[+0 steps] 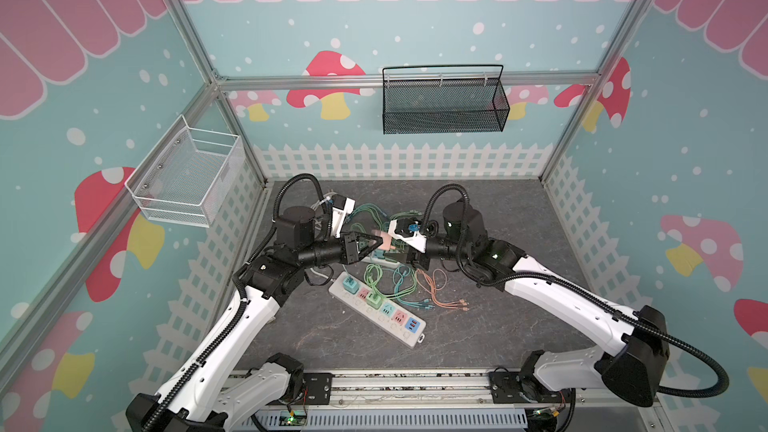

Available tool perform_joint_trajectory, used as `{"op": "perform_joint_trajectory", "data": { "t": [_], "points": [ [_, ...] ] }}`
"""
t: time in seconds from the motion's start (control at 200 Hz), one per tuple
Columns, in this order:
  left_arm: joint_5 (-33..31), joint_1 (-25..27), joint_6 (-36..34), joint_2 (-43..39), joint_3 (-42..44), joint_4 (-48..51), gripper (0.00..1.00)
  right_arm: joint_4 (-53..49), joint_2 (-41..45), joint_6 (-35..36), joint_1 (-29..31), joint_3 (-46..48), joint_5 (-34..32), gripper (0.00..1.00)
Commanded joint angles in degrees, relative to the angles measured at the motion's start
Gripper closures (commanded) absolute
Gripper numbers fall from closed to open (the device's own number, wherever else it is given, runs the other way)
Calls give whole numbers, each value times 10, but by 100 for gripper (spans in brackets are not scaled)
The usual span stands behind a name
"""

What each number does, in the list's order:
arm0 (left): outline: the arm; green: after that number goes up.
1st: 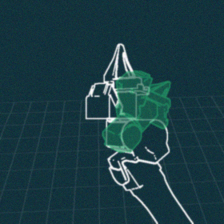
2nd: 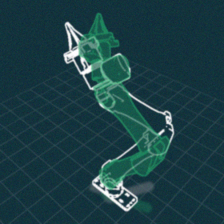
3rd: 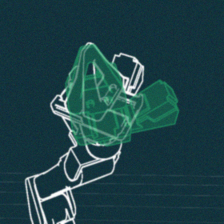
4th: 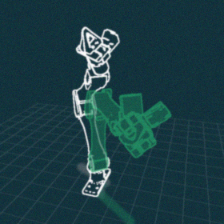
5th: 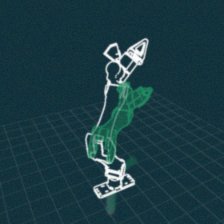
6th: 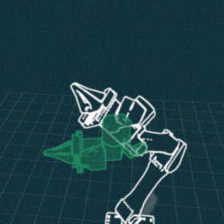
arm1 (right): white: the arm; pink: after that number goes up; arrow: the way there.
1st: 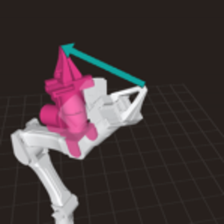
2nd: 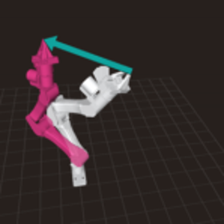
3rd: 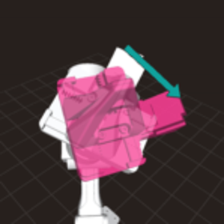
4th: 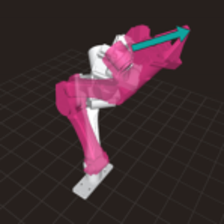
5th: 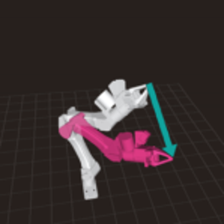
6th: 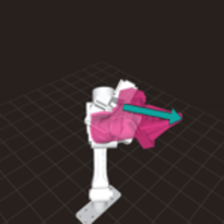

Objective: Insert the plug

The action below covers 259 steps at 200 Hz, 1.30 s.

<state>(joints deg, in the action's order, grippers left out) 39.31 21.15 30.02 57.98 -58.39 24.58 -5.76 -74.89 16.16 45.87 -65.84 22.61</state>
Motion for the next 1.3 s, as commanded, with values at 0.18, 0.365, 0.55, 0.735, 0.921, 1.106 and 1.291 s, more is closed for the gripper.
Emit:
{"op": "perform_joint_trajectory", "data": {
  "t": [0.18, 0.365, 0.55, 0.735, 0.921, 1.106, 1.291],
  "points": [
    [-56, 3, -29, -1, 21, -42, 100, 37, 95, -185, 4, 68, -21, 16],
    [-74, 3, -8, -11, 51, -134, 100, 128, 104, -340, 4, 140, 61, 17],
    [-62, 3, 0, -25, 80, -208, 100, 292, 94, -481, 4, 233, 93, 18],
    [-53, 3, 15, -53, 124, -279, 100, 398, 64, -548, 3, 269, 74, 19],
    [-39, 3, 28, -86, 165, -320, 100, 435, 38, -568, 2, 264, 68, 19],
    [-17, 3, 47, -112, 199, -361, 100, 468, 4, -588, -6, 241, 67, 21],
    [-10, 3, 53, -134, 219, -372, 100, 541, -28, -641, -20, 236, 97, 28]
  ]
}}
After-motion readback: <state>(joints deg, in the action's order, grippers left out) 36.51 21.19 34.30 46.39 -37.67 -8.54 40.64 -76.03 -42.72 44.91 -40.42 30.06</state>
